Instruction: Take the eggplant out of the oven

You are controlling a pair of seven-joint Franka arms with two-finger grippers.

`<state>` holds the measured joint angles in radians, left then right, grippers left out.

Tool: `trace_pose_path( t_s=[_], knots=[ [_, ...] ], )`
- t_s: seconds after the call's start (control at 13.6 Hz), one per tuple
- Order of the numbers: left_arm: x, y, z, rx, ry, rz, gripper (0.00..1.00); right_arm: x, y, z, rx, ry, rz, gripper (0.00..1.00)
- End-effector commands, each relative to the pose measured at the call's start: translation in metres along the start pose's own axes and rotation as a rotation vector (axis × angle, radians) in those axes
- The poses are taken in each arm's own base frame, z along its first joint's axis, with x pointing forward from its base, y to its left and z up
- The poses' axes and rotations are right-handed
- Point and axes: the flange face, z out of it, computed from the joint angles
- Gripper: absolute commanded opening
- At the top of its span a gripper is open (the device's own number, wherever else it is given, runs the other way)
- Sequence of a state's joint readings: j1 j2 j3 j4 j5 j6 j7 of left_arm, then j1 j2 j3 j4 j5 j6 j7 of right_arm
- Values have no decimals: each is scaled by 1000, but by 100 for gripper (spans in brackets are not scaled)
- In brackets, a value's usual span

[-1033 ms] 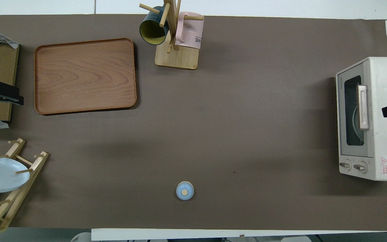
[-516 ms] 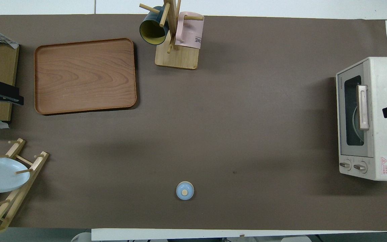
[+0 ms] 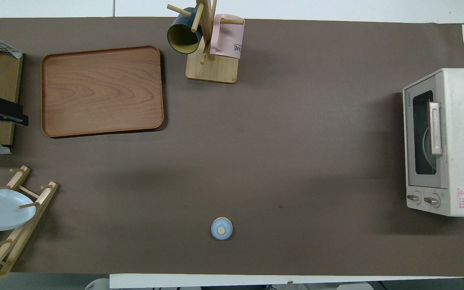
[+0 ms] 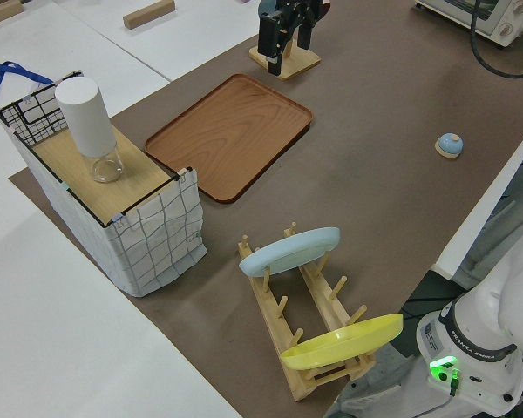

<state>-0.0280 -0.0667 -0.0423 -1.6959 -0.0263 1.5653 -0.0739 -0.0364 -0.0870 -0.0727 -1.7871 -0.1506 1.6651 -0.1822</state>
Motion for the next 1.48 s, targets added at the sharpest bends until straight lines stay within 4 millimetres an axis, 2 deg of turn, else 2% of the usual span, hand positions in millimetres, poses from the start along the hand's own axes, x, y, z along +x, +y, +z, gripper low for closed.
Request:
trace_pose_path(
  t_s=[0.0, 0.15, 0.37, 0.81, 0.96, 1.03, 1.18, 1.4],
  knots=[
    [-2, -1, -5, -13, 2, 9, 100, 1, -6, 45, -30, -15, -19, 0],
    [-2, -1, -5, -13, 2, 9, 100, 7, -7, 64, -47, -47, 5, 0],
    [-2, -1, -5, -13, 2, 9, 100, 11, -10, 77, -45, -64, 15, 0],
    [-2, -1, -5, -13, 2, 9, 100, 7, -16, 114, -80, -108, -77, 0],
    [-2, -1, -5, -13, 2, 7, 100, 15, -38, 128, -82, -94, -111, 0],
    [-2, -1, -5, -13, 2, 7, 100, 20, -42, 137, -79, -85, -93, 0],
    [-2, -1, -5, -13, 2, 9, 100, 39, -79, 159, -75, -69, -101, 0],
    [-2, -1, -5, -13, 2, 9, 100, 56, -104, 190, -73, -31, -93, 0]
  ],
)
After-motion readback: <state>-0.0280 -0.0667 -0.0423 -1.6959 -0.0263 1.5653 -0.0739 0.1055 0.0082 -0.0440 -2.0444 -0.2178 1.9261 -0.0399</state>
